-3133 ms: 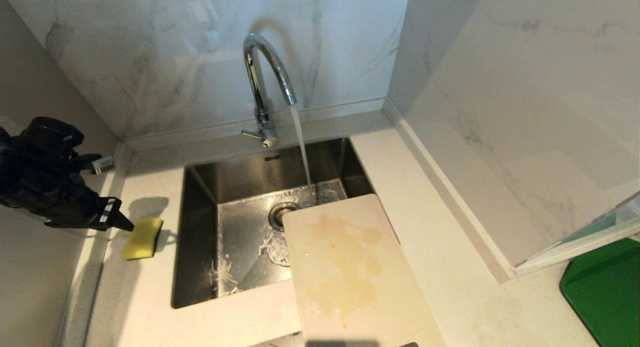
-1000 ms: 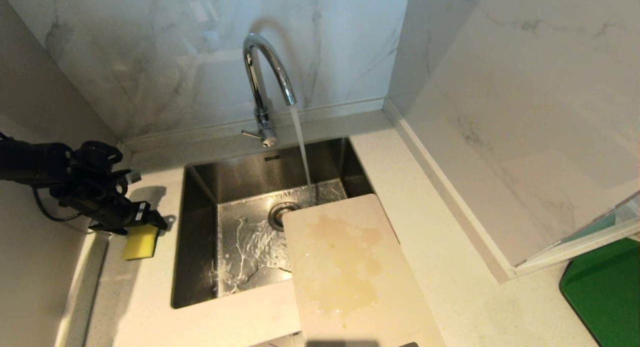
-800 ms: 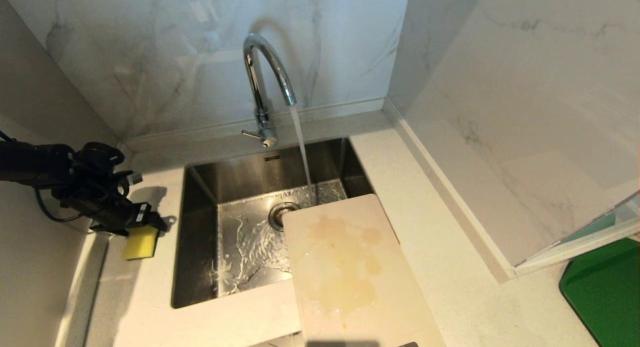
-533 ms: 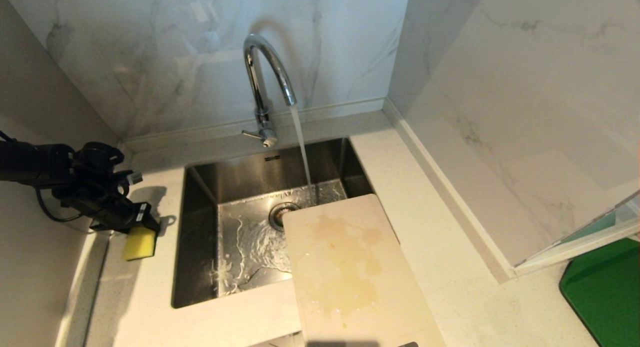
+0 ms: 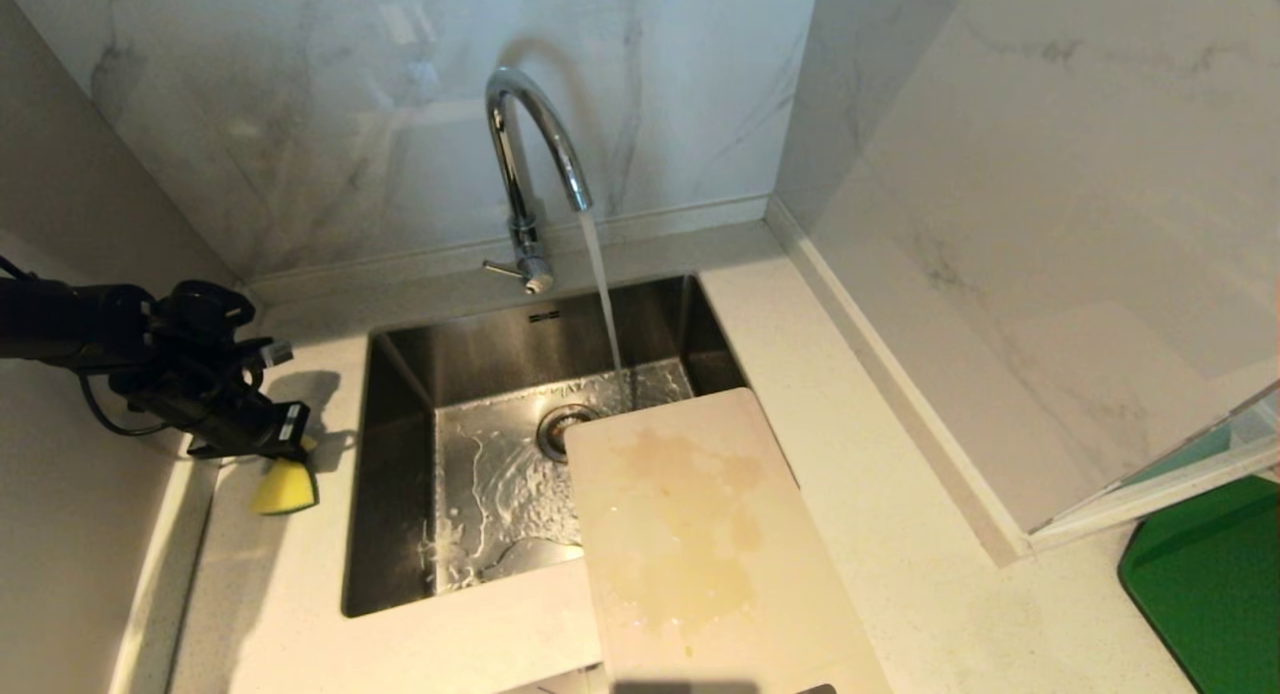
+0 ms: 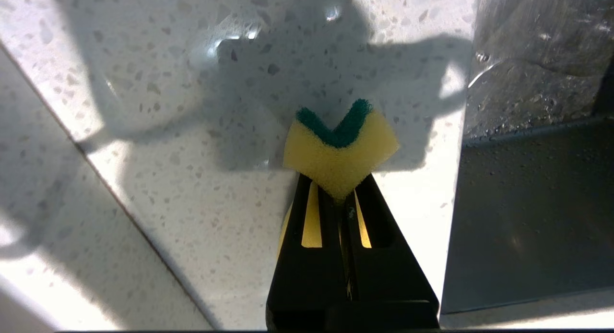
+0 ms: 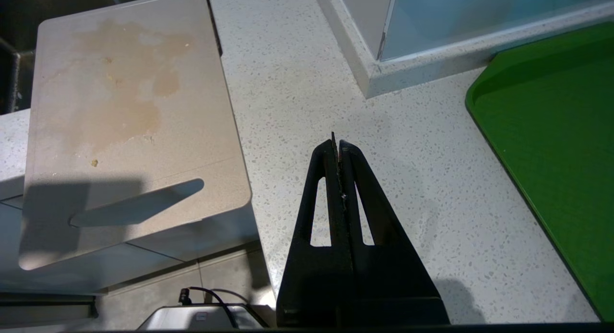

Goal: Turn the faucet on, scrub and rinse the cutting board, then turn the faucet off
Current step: Pick up the cleaning cloth, then pick up the cutting board

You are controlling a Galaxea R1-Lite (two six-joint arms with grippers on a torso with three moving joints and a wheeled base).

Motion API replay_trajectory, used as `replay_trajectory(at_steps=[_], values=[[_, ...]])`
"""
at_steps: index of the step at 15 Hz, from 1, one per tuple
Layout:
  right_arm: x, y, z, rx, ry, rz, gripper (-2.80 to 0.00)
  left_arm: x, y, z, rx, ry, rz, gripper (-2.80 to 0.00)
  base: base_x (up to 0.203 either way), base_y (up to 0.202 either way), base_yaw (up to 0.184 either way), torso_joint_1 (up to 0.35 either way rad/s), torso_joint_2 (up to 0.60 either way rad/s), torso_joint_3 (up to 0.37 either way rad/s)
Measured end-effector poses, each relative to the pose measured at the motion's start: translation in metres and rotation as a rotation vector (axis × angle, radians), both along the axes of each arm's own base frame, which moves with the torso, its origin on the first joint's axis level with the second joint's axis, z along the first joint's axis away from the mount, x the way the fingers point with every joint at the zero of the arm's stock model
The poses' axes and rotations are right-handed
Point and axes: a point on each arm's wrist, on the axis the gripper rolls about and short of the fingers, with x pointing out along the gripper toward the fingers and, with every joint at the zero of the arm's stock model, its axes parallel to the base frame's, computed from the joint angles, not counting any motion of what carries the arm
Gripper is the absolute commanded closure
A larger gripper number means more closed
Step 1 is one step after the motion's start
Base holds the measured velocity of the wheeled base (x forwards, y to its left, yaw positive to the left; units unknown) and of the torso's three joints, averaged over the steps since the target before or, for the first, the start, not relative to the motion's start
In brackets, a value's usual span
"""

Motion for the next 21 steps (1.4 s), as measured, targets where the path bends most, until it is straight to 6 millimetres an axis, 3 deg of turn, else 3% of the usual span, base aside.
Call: replay_trajectory(at_steps=[3, 6, 10, 16, 21], values=[[0.000, 0.000, 0.000, 0.000, 0.000, 0.000, 0.00, -0.005, -0.004, 0.014, 0.004, -0.026, -0.011, 0.00, 0.000, 0.000, 0.000, 0.000, 0.00, 0.000], [0.000, 0.000, 0.000, 0.000, 0.000, 0.000, 0.00, -0.018, -0.018, 0.053, 0.011, -0.093, -0.042, 0.00, 0.000, 0.000, 0.000, 0.000, 0.00, 0.000], [0.000, 0.000, 0.000, 0.000, 0.000, 0.000, 0.00, -0.052, -0.039, 0.105, -0.039, -0.175, -0.118, 0.00, 0.000, 0.000, 0.000, 0.000, 0.00, 0.000], [0.000, 0.000, 0.000, 0.000, 0.000, 0.000, 0.00, -0.126, -0.056, 0.159, -0.055, -0.297, -0.172, 0.00, 0.000, 0.000, 0.000, 0.000, 0.00, 0.000], [0.000, 0.000, 0.000, 0.000, 0.000, 0.000, 0.00, -0.201, -0.058, 0.180, -0.048, -0.381, -0.180, 0.00, 0.000, 0.000, 0.000, 0.000, 0.00, 0.000]])
